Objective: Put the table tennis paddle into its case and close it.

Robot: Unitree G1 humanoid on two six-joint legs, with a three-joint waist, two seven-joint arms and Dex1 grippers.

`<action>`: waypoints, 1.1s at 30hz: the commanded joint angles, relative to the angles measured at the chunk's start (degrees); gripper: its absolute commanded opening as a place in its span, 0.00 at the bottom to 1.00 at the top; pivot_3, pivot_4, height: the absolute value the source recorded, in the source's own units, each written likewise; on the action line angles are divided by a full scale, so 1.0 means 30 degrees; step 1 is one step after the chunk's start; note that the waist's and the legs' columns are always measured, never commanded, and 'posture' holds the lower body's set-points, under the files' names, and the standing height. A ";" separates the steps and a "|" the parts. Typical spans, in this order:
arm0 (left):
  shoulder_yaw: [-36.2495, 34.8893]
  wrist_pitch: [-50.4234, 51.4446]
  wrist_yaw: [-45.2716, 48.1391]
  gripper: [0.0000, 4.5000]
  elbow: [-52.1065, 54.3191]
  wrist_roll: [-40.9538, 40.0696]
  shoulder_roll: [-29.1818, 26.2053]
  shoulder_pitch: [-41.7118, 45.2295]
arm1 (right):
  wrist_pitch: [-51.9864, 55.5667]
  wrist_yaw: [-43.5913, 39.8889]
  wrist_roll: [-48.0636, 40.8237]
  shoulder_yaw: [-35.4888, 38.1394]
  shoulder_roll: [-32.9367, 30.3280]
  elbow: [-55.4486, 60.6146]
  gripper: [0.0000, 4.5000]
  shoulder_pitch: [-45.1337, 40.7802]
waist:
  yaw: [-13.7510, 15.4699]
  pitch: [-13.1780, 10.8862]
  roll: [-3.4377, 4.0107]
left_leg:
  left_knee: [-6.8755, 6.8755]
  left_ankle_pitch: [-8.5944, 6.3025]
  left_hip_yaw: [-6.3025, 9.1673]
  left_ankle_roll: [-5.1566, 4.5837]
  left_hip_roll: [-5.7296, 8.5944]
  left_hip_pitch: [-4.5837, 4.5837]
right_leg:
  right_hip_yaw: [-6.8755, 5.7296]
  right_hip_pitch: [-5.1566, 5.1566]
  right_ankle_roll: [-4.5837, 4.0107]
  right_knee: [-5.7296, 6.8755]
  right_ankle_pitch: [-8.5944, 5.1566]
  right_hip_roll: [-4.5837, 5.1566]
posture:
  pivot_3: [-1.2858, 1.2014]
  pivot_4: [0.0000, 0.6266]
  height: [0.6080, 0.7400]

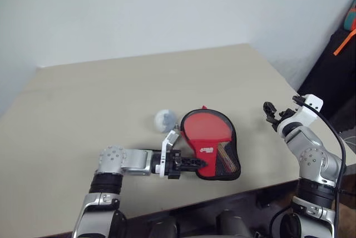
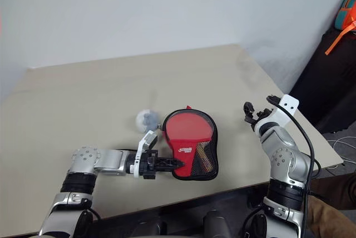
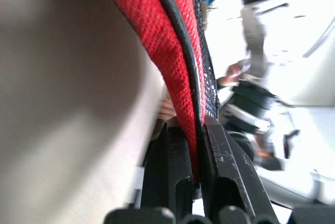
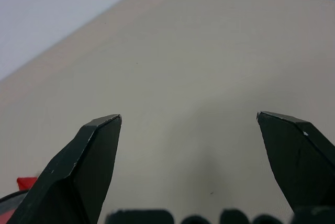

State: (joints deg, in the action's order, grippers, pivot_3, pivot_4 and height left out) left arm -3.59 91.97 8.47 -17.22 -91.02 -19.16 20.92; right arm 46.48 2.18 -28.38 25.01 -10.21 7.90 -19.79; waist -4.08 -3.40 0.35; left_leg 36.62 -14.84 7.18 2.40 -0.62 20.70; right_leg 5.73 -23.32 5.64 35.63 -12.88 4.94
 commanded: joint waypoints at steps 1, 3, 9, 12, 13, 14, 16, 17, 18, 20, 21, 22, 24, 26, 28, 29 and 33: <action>0.2055 -0.0402 -0.2089 0.02 0.1346 -0.4168 -0.0471 -0.0356 | 0.0306 0.0097 -0.0240 -0.0125 -0.0239 0.1302 1.00 0.0070 | 0.0005 0.0000 0.0000 | 0.0004 0.0000 -0.0001 0.0001 0.0000 0.0003 | 0.0000 0.0000 0.0000 0.0001 0.0000 0.0000 | 0.52 0.00 1.00; 0.3952 -0.1228 -0.3364 0.02 0.1817 -0.6145 -0.1139 -0.0693 | 0.0564 0.0195 -0.0202 -0.0205 -0.0214 0.1621 1.00 0.0303 | 0.0010 0.0001 -0.0001 | 0.0007 0.0000 0.0001 0.0001 0.0000 0.0003 | 0.0001 0.0000 -0.0001 0.0001 0.0000 0.0002 | 0.52 0.00 1.00; 0.6901 -0.2446 -0.3306 0.02 0.4342 -0.7328 -0.3141 -0.1351 | 0.1705 0.0715 -0.0562 -0.0062 0.0017 0.3264 1.00 0.1170 | 0.0012 0.0004 0.0006 | -0.0003 0.0000 -0.0008 0.0003 0.0000 0.0002 | 0.0005 -0.0017 -0.0011 0.0002 -0.0001 0.0001 | 0.52 0.00 1.00; 0.7553 -0.3121 -0.2882 0.02 0.5326 -0.7328 -0.3734 -0.1831 | 0.2090 0.0936 -0.0584 0.0013 0.0080 0.3860 1.00 0.1903 | 0.0023 0.0005 0.0005 | -0.0001 -0.0001 -0.0010 0.0005 0.0001 0.0007 | 0.0004 -0.0013 -0.0036 -0.0003 -0.0015 0.0001 | 0.52 0.00 1.00; 0.7643 -0.3254 -0.2706 0.02 0.5537 -0.7328 -0.3980 -0.1870 | 0.2197 0.1002 -0.0614 0.0055 0.0128 0.4022 1.00 0.2063 | 0.0020 0.0005 0.0005 | 0.0000 -0.0001 -0.0013 0.0005 0.0001 0.0008 | 0.0004 -0.0014 -0.0052 -0.0007 -0.0023 0.0001 | 0.52 0.00 1.00; 0.7712 -0.3327 -0.2470 0.02 0.5662 -0.7328 -0.4265 -0.1833 | 0.2313 0.1073 -0.0650 0.0072 0.0192 0.4173 1.00 0.2159 | 0.0016 0.0004 0.0004 | -0.0001 -0.0001 -0.0014 0.0005 0.0000 0.0008 | 0.0004 -0.0015 -0.0057 -0.0007 -0.0027 0.0001 | 0.52 0.00 1.00; 0.7913 -0.3313 -0.1788 0.02 0.5527 -0.7328 -0.4678 -0.1621 | 0.2445 0.1129 -0.0688 0.0049 0.0241 0.4370 1.00 0.2268 | 0.0007 0.0003 0.0011 | -0.0007 -0.0002 -0.0015 0.0005 0.0000 0.0009 | 0.0004 -0.0030 -0.0060 -0.0006 -0.0029 0.0001 | 0.52 0.00 1.00; 0.8025 -0.3300 -0.1556 0.02 0.5426 -0.7328 -0.4842 -0.1487 | 0.2471 0.1130 -0.0705 0.0053 0.0235 0.4389 1.00 0.2283 | 0.0006 0.0003 0.0010 | -0.0007 -0.0002 -0.0018 0.0005 0.0000 0.0006 | 0.0004 -0.0030 -0.0061 -0.0005 -0.0029 0.0001 | 0.52 0.00 1.00; 0.8113 -0.3327 -0.1422 0.02 0.5346 -0.7328 -0.4962 -0.1405 | 0.2484 0.1114 -0.0741 0.0102 0.0224 0.4345 1.00 0.2252 | 0.0005 0.0003 0.0010 | -0.0007 -0.0002 -0.0017 0.0004 0.0000 0.0008 | 0.0003 -0.0030 -0.0061 -0.0005 -0.0030 0.0001 | 0.52 0.00 1.00; 0.8273 -0.3356 -0.1124 0.02 0.5282 -0.7328 -0.5216 -0.1254 | 0.2552 0.1113 -0.0743 0.0147 0.0180 0.4204 1.00 0.2090 | 0.0013 0.0002 0.0008 | -0.0005 -0.0003 -0.0017 0.0005 0.0000 0.0012 | 0.0003 -0.0031 -0.0060 -0.0007 -0.0030 0.0001 | 0.52 0.00 1.00; 0.8354 -0.3387 -0.0989 0.02 0.5283 -0.7328 -0.5316 -0.1197 | 0.2578 0.1111 -0.0736 0.0135 0.0138 0.4150 1.00 0.2004 | 0.0007 0.0002 0.0008 | -0.0005 -0.0003 -0.0017 0.0005 0.0000 0.0013 | 0.0002 -0.0031 -0.0059 -0.0011 -0.0031 0.0001 | 0.52 0.00 1.00; 0.8439 -0.3395 -0.0857 0.02 0.5286 -0.7328 -0.5432 -0.1107 | 0.2584 0.1094 -0.0735 0.0090 0.0103 0.4113 1.00 0.1910 | 0.0004 0.0002 0.0008 | -0.0006 -0.0004 -0.0019 0.0005 0.0000 0.0014 | 0.0003 -0.0031 -0.0060 -0.0015 -0.0031 0.0001 | 0.52 0.00 1.00; 0.8561 -0.3367 -0.0607 0.02 0.5137 -0.7328 -0.5603 -0.0926 | 0.2719 0.1000 -0.0770 -0.0022 -0.0017 0.4031 1.00 0.1681 | 0.0004 0.0002 0.0008 | -0.0013 -0.0004 -0.0019 0.0005 0.0000 0.0014 | 0.0003 -0.0037 -0.0060 -0.0016 -0.0031 0.0001 | 0.52 0.00 1.00; 0.8614 -0.3212 -0.0113 0.02 0.4717 -0.7328 -0.5643 -0.0778 | 0.2799 0.0828 -0.0804 -0.0106 -0.0125 0.3909 1.00 0.1514 | 0.0004 0.0002 0.0007 | -0.0013 -0.0004 -0.0019 0.0004 0.0000 0.0015 | 0.0003 -0.0039 -0.0060 -0.0016 -0.0031 0.0001 | 0.52 0.00 1.00; 0.8679 -0.3035 0.0364 0.02 0.4347 -0.7328 -0.5683 -0.0601 | 0.2770 0.0760 -0.0765 -0.0097 -0.0184 0.3761 1.00 0.1391 | 0.0007 0.0001 0.0007 | -0.0010 -0.0004 -0.0019 0.0005 0.0001 0.0017 | 0.0003 -0.0037 -0.0060 -0.0017 -0.0031 0.0002 | 0.52 0.00 1.00; 0.8722 -0.2957 0.0506 0.02 0.4187 -0.7328 -0.5719 -0.0488 | 0.2720 0.0739 -0.0716 -0.0093 -0.0205 0.3630 1.00 0.1314 | 0.0007 0.0001 0.0006 | -0.0009 -0.0004 -0.0019 0.0005 0.0001 0.0017 | 0.0002 -0.0037 -0.0060 -0.0018 -0.0031 0.0001 | 0.52 0.00 1.00; 0.8584 -0.2658 0.0768 0.02 0.2694 -0.7328 -0.5592 -0.0079 | 0.2593 0.0656 -0.0570 -0.0211 -0.0255 0.3179 1.00 0.0919 | 0.0003 0.0001 0.0006 | -0.0012 -0.0004 -0.0019 0.0004 0.0000 0.0015 | 0.0003 -0.0039 -0.0060 -0.0020 -0.0031 0.0001 | 0.52 0.00 1.00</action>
State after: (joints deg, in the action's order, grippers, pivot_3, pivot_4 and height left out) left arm 22.56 83.38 9.31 -7.71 -111.28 -36.03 19.11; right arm 55.24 4.79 -29.76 24.36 -10.31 16.98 -15.43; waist -4.07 -3.40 0.36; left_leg 36.59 -14.85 7.12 2.41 -0.61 20.75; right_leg 5.74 -23.43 5.46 35.58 -12.97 4.94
